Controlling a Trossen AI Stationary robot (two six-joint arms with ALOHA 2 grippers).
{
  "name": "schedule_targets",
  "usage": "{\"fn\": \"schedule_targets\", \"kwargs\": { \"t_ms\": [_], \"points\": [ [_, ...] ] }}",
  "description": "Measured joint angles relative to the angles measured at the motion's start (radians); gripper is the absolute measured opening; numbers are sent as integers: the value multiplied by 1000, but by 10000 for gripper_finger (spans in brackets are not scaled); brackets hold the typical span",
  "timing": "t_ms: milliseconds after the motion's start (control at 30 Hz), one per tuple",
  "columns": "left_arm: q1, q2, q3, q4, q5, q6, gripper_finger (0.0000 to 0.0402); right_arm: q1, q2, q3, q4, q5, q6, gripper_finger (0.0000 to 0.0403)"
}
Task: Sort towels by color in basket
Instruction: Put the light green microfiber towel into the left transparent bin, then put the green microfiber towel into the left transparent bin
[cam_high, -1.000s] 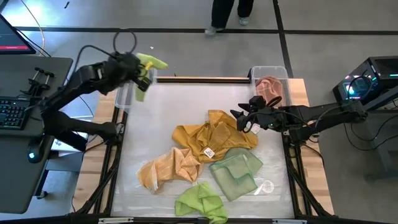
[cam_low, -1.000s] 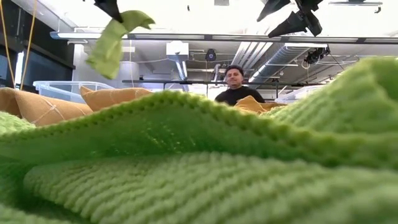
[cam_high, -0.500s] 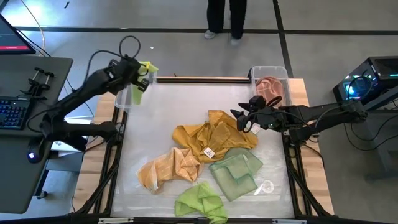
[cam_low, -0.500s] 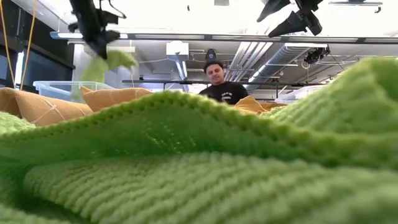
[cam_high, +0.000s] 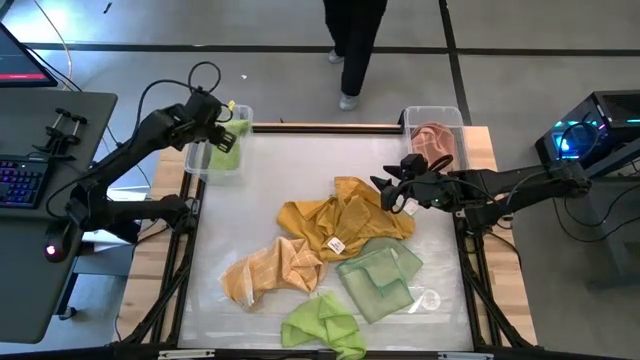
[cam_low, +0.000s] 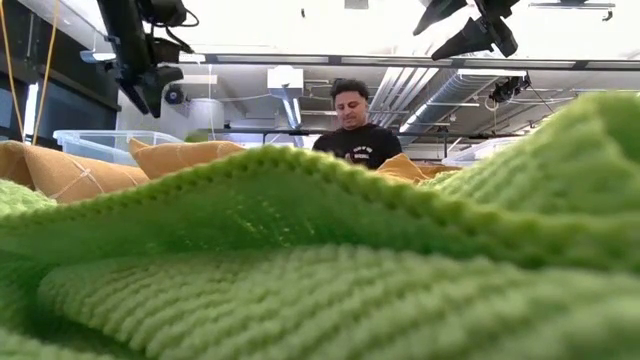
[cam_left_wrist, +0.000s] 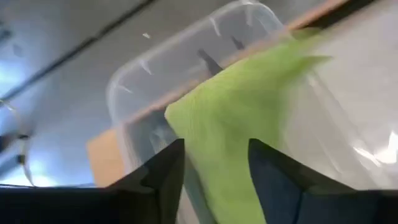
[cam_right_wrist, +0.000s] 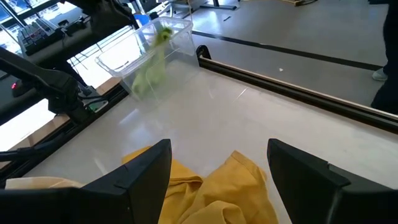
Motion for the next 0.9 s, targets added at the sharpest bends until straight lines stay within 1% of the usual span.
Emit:
{"fn": "schedule_targets", "kwargs": {
  "t_ms": [100,167,267,400,467,567,700,833,900],
  "points": [
    [7,0,54,-79,21,-30,193,0,0,0,0,-1,6,258],
    [7,-1,94,-130,42,-51,202,0,0,0,0,-2,7,258],
    [3,-4,149,-180,87,-91,206,0,0,0,0,-11,8,258],
    [-40,-41,171,-155,198,-124,202,0,0,0,0,-76,-4,258],
    [-82,-66,171,-129,227,-132,197,5,0,0,-3,-133,-18,258],
    [-167,-100,171,-93,228,-149,187,15,0,0,-20,-220,-31,258],
    [-295,-137,171,-8,227,-115,172,35,1,0,-43,-362,-37,258],
    [-418,-145,169,63,226,-87,160,74,1,0,-70,-542,-107,258],
    [-467,-146,154,108,226,-88,156,98,2,0,-86,-608,-157,258]
  ]
}}
